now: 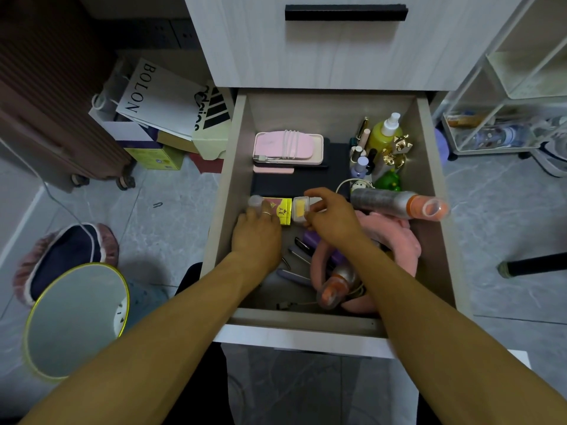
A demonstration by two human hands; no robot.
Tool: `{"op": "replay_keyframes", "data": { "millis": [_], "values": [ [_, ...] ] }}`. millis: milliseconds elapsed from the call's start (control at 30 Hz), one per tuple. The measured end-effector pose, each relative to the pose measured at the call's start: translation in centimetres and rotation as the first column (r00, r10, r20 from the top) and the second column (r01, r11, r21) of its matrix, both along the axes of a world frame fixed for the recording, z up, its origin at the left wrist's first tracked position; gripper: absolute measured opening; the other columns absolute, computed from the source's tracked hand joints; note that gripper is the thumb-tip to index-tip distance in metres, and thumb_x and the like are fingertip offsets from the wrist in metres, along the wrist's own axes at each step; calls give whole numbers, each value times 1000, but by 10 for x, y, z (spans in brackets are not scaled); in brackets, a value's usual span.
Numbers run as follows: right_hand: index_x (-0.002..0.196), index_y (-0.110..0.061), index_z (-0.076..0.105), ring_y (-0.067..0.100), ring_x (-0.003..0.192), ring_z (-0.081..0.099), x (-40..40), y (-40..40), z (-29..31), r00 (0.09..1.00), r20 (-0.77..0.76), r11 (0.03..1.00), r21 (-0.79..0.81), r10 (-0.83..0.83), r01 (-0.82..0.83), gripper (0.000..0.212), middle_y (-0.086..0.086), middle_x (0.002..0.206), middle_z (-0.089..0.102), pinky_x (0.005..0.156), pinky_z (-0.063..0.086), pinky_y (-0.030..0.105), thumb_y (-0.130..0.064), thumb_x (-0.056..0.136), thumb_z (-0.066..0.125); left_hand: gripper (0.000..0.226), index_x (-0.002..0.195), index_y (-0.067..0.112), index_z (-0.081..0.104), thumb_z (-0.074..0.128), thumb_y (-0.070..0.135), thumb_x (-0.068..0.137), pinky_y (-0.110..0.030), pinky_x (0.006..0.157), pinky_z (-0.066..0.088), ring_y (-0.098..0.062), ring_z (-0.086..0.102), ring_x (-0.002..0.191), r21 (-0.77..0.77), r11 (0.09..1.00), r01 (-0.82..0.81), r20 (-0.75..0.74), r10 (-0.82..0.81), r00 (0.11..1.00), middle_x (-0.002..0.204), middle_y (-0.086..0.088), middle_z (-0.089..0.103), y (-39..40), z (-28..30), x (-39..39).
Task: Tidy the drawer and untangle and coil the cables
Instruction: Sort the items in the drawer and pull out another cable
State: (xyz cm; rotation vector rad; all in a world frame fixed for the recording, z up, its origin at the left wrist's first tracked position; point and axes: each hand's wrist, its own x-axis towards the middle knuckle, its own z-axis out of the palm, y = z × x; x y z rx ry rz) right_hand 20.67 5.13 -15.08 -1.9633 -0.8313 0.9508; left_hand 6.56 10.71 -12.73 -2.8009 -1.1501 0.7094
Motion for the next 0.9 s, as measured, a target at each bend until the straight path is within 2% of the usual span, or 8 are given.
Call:
{"op": "replay_keyframes", "data": {
  "millis": [100, 167, 233, 300, 433, 600, 767, 900],
  "values": [
    [122, -19, 60, 14, 75, 64, -1, 0, 1, 999, 40, 1000, 1, -2, 2, 41, 2, 81, 67, 67, 54, 24, 0, 86, 62, 61, 147, 7, 31, 57, 27, 96, -40, 107, 38, -33, 41, 131, 21, 1000, 14, -38, -13, 999, 153, -19, 26, 0, 2, -2],
    [121, -19, 61, 11, 72, 60, -4, 1, 1, 998, 65, 1000, -11, 15, -14, 40, 4, 83, 68, 61, 48, 19, 0, 85, 63, 68, 150, 4, 21, 58, 20, 95, -37, 94, 49, -29, 58, 114, -68, 995, -78, 33, 80, 996, 146, -19, 37, 1, 0, -3],
    [119, -18, 62, 11, 71, 60, -6, 5, 3, 995, 88, 999, -24, 35, -33, 41, 3, 84, 68, 64, 48, 22, 1, 83, 63, 78, 152, 4, 8, 59, 19, 95, -35, 85, 54, -27, 64, 100, -129, 982, -141, 71, 150, 986, 135, -19, 49, 1, -3, -4],
    [117, -16, 64, 14, 81, 64, -8, 13, 3, 992, 118, 999, -32, 46, -43, 40, 5, 91, 71, 73, 49, 24, 0, 81, 63, 78, 152, 4, 8, 59, 20, 95, -34, 83, 54, -26, 64, 100, -127, 982, -143, 78, 153, 985, 135, -19, 49, 1, -3, -4],
    [111, -16, 66, 25, 104, 62, -11, 36, 1, 985, 169, 997, -73, 47, -35, 34, 8, 109, 68, 88, 51, 31, -6, 79, 65, 75, 149, 6, 17, 62, 24, 92, -36, 89, 51, -29, 54, 115, -90, 990, -104, 123, 115, 986, 149, -21, 28, 2, -3, -5],
    [112, -10, 64, 31, 102, 59, -20, 38, -7, 933, 332, 985, -150, 136, -91, 30, 15, 112, 62, 82, 49, 34, -9, 82, 62, 84, 152, 3, 10, 63, 29, 91, -34, 91, 49, -30, 50, 122, -57, 997, -48, 97, 53, 994, 159, -20, 5, 2, -3, -5],
    [118, -10, 54, 35, 102, 56, -20, 32, -11, 892, 409, 971, -209, 192, -113, 37, 17, 114, 54, 80, 48, 38, -17, 83, 65, 85, 153, 0, 8, 61, 28, 92, -32, 81, 54, -24, 63, 100, -81, 994, -76, 100, 84, 991, 153, -13, 28, 5, -6, -3],
    [126, -15, 53, 32, 111, 47, -26, 27, -9, 752, 571, 943, -231, 330, -238, 43, 13, 122, 47, 79, 41, 36, -32, 87, 61, 78, 153, 1, 9, 56, 28, 96, -32, 83, 52, -23, 63, 102, -131, 989, -65, 95, 78, 992, 150, -13, 33, 7, -9, -3]
  ]
}}
